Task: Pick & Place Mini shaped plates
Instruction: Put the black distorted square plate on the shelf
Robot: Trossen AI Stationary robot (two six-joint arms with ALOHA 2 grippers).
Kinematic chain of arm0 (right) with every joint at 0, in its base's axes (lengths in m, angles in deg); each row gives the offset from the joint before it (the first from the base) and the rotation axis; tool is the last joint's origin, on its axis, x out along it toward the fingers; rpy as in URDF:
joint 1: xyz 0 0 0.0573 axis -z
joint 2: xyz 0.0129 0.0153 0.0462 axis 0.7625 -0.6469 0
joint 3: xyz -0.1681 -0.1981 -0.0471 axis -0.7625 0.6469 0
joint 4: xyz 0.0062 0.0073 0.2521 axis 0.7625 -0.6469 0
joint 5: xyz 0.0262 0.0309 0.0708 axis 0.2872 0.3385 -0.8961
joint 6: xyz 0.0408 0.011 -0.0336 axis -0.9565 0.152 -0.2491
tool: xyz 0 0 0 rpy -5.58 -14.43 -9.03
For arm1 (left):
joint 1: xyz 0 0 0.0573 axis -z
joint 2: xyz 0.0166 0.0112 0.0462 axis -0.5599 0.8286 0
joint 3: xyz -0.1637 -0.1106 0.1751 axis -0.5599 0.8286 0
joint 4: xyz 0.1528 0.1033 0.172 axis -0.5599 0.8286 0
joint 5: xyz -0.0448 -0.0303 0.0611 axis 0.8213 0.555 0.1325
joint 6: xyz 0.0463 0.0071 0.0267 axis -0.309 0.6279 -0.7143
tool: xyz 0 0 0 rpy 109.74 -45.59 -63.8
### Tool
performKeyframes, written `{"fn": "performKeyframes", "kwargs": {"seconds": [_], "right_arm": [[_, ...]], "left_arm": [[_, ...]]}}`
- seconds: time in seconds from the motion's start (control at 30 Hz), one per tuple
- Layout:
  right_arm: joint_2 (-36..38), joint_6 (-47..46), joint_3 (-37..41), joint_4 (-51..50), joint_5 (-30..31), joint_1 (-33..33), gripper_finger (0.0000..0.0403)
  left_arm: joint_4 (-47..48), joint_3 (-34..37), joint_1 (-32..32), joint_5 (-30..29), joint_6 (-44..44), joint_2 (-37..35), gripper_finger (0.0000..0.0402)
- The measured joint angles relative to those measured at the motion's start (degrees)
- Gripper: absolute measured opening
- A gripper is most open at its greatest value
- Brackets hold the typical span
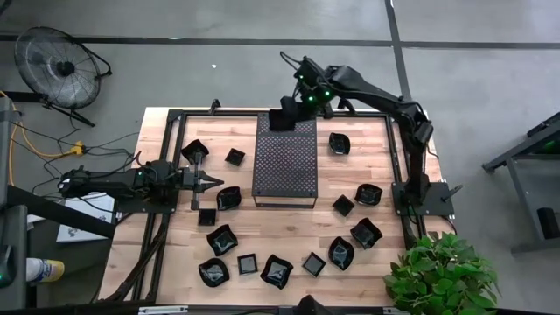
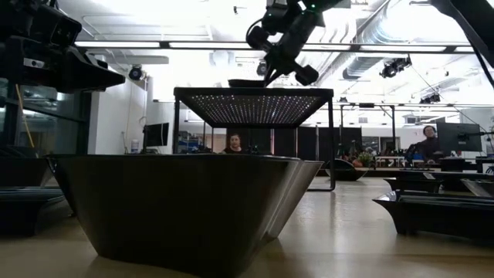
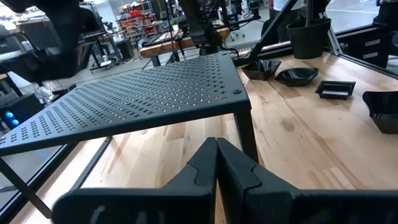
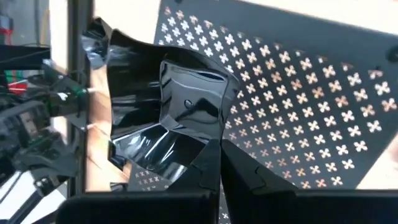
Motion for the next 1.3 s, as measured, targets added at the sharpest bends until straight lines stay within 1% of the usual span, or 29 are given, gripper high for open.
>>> {"fn": "performKeyframes", "kwargs": {"seconds": [0.27, 0.53, 0.73, 1.07, 1.3], "right_arm": [[-0.13, -1.63, 0.0, -0.65, 2.83, -1.29, 0.0], [-2.8, -2.97, 0.0, 3.63, 1.89, -1.37, 0.0], [-4.2, -2.94, 0.02, 3.44, 1.12, -1.28, 0.0], [-4.13, -3.74, 0.0, 3.91, 4.31, -1.06, 0.0], [-4.24, -2.36, 0.0, 3.95, 4.35, 0.01, 0.0]], "left_arm": [[0.0, 0.0, -0.01, 0.02, 0.0, 0.0, 0.0001], [0.0, 0.0, -0.01, 0.0, 0.0, -0.01, 0.0001], [0.0, 0.0, -0.02, -0.09, 0.0, -0.02, 0.0001], [0.02, 0.0, -0.01, -0.11, 0.02, -0.02, 0.0001], [0.02, 0.0, 0.0, -0.14, 0.0, -0.01, 0.0001]]}}
